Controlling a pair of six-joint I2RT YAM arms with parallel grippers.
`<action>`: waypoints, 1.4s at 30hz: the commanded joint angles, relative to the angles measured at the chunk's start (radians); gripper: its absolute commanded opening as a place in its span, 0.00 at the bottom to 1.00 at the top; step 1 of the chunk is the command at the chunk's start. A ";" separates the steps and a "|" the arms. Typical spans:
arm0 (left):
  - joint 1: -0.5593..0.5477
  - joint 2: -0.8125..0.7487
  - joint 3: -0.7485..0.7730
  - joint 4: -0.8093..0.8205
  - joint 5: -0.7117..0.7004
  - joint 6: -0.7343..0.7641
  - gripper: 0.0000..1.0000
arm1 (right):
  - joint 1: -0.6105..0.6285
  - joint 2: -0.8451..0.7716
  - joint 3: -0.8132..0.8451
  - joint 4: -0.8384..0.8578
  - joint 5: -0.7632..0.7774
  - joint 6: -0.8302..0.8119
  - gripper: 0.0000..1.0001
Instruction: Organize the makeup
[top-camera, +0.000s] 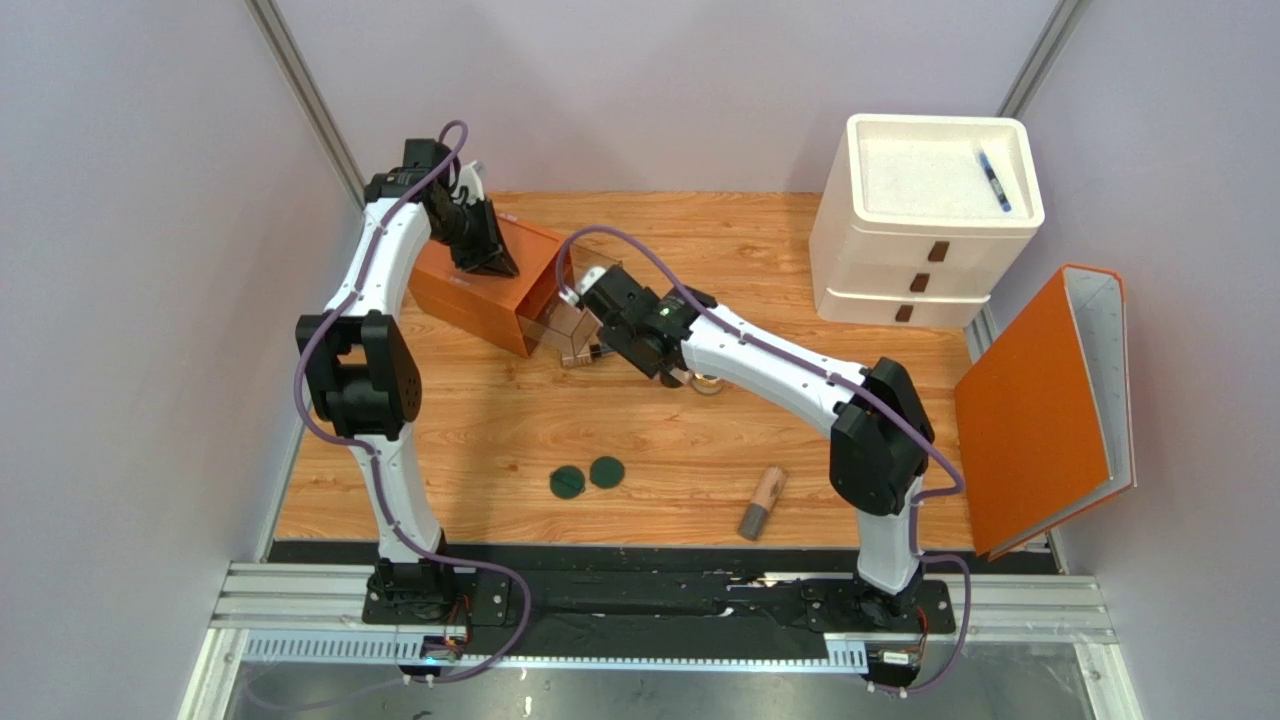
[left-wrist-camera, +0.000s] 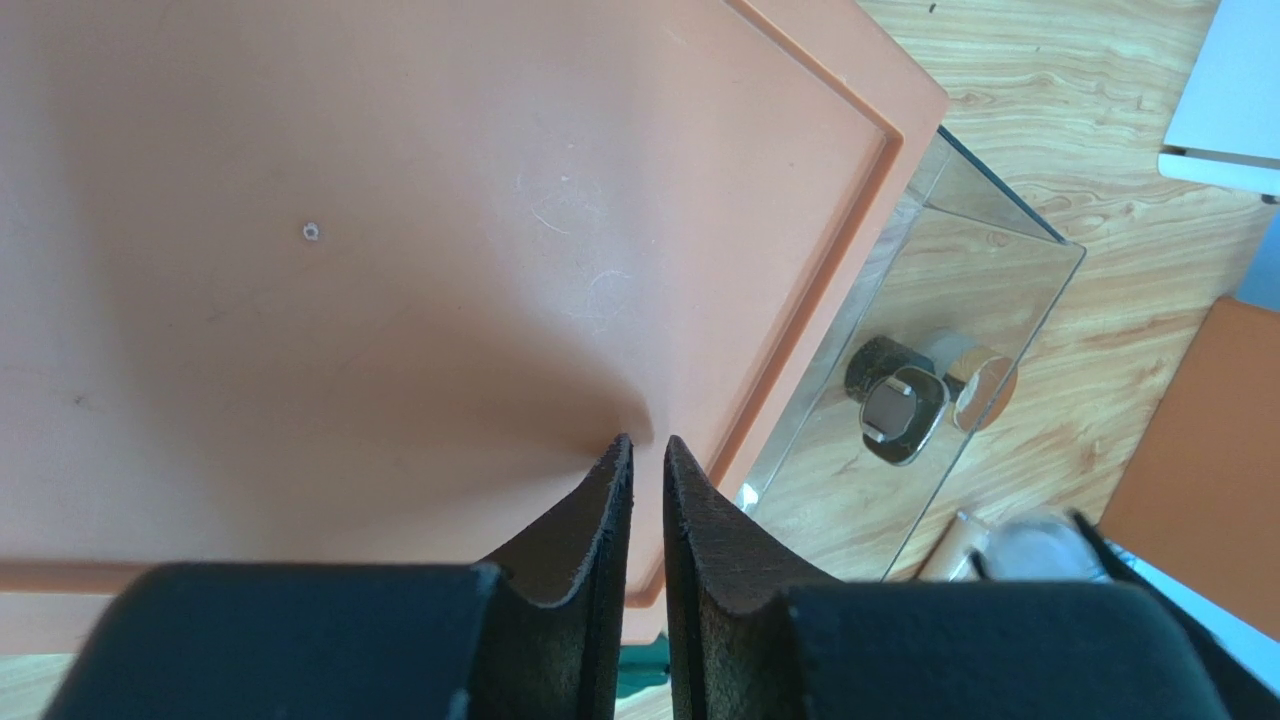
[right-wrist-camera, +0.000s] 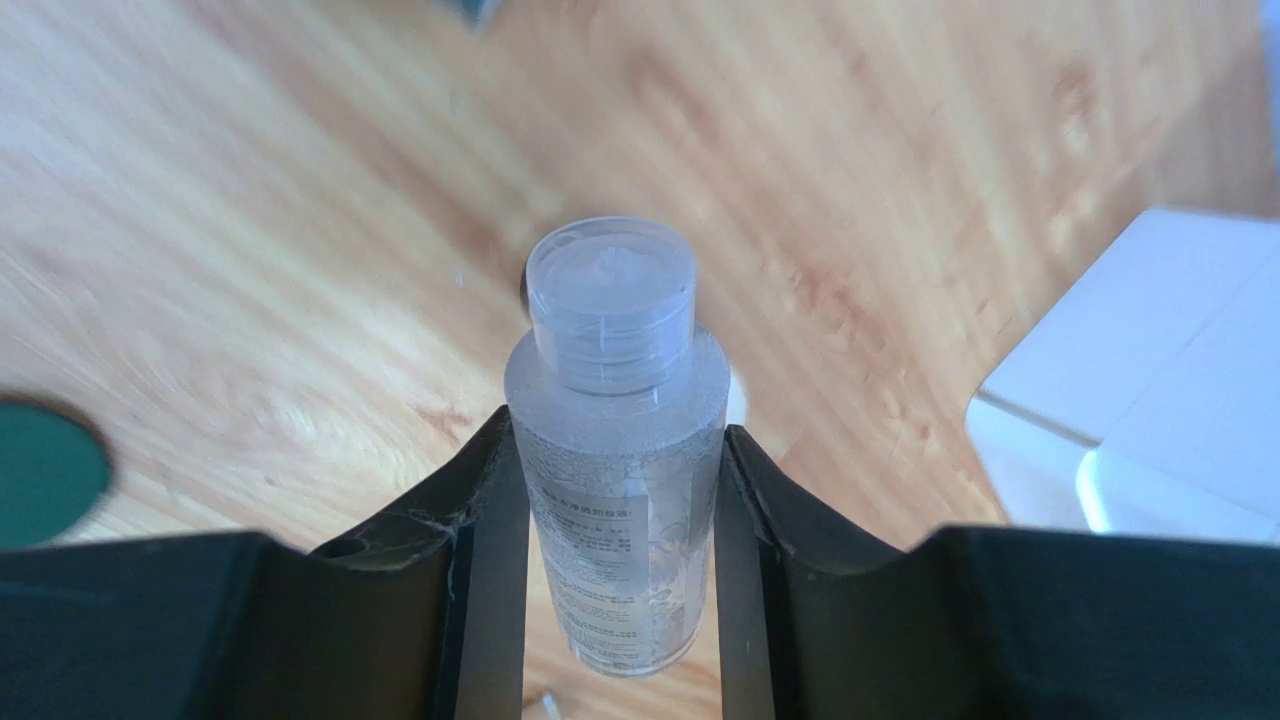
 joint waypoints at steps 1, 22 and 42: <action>0.004 0.036 0.022 -0.017 -0.025 0.011 0.20 | -0.028 -0.043 0.207 0.011 -0.034 0.023 0.00; 0.004 0.067 0.039 0.023 0.010 -0.038 0.20 | -0.274 0.315 0.661 0.411 -0.797 0.908 0.00; 0.004 0.108 0.123 0.022 -0.002 -0.093 0.21 | -0.294 0.394 0.615 0.249 -0.937 0.912 0.60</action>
